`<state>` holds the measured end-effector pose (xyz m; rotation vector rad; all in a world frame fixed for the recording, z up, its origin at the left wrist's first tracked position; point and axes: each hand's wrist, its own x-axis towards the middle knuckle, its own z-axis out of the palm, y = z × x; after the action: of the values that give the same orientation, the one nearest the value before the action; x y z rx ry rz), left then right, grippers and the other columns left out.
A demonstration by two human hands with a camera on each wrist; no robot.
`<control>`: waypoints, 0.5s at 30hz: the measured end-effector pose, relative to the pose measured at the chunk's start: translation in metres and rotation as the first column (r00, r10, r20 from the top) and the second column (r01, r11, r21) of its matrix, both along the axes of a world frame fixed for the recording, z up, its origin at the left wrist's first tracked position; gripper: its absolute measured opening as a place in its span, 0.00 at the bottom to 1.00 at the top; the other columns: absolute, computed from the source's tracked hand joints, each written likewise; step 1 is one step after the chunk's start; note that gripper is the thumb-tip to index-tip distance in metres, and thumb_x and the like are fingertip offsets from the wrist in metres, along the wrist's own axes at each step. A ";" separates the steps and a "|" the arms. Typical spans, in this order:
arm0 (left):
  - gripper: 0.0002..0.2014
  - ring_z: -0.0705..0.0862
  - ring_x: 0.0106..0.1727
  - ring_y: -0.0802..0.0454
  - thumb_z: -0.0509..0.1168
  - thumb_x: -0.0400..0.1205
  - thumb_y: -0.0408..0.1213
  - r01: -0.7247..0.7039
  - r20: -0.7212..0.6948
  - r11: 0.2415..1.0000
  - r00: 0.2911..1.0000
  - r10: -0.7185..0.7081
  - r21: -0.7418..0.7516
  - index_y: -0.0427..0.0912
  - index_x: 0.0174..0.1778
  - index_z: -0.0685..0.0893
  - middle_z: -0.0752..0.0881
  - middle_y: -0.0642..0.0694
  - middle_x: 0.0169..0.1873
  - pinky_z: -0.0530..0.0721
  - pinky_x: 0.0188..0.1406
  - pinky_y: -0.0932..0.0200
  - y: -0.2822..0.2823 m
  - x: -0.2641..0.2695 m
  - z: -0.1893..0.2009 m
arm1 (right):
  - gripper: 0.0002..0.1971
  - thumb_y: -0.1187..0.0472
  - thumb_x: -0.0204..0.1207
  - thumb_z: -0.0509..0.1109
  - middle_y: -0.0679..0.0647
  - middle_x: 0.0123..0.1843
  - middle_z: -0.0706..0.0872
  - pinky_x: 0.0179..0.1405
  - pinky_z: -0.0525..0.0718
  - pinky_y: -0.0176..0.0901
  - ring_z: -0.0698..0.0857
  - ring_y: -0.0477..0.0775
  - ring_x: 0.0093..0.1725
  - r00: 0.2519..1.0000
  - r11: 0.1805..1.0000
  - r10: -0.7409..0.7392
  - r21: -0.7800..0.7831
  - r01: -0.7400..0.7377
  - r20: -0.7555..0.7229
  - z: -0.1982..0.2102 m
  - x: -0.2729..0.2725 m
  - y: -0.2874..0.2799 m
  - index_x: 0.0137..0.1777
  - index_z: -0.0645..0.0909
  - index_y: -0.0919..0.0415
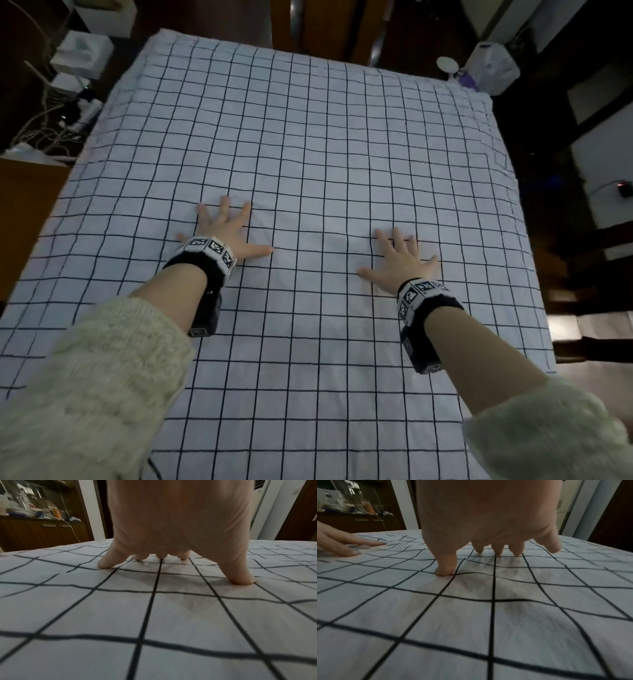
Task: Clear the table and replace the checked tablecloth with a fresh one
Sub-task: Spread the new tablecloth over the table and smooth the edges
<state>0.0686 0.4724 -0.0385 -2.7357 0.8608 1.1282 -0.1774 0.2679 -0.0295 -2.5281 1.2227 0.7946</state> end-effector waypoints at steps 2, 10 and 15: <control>0.57 0.30 0.81 0.35 0.59 0.57 0.83 -0.006 0.004 1.000 1.000 0.005 0.005 0.75 0.77 0.36 0.29 0.60 0.80 0.51 0.61 0.08 -0.010 0.006 0.002 | 0.47 0.26 0.70 0.61 0.42 0.86 0.36 0.75 0.48 0.80 0.39 0.58 0.85 1.000 0.999 0.023 0.037 -0.023 0.011 -0.004 0.009 -0.012 0.82 0.36 0.33; 0.65 0.28 0.80 0.34 0.47 0.41 0.91 -0.009 0.018 1.000 1.000 0.009 -0.001 0.76 0.76 0.34 0.28 0.59 0.80 0.49 0.69 0.14 -0.022 0.049 -0.010 | 0.48 0.29 0.69 0.67 0.42 0.86 0.37 0.73 0.61 0.77 0.37 0.63 0.85 0.997 0.993 0.056 0.100 -0.061 0.051 -0.008 0.052 -0.046 0.82 0.40 0.34; 0.63 0.29 0.80 0.33 0.46 0.42 0.91 -0.023 0.055 1.000 0.998 0.023 -0.008 0.77 0.75 0.33 0.30 0.57 0.81 0.49 0.72 0.18 -0.006 0.075 -0.020 | 0.49 0.29 0.69 0.66 0.43 0.86 0.36 0.73 0.63 0.77 0.36 0.62 0.85 0.995 0.992 0.076 0.100 -0.082 0.066 -0.011 0.076 -0.038 0.82 0.41 0.34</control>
<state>0.1438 0.4661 -0.0582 -2.7754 0.8306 1.0498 -0.1016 0.2301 -0.0400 -2.5119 1.0408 0.7687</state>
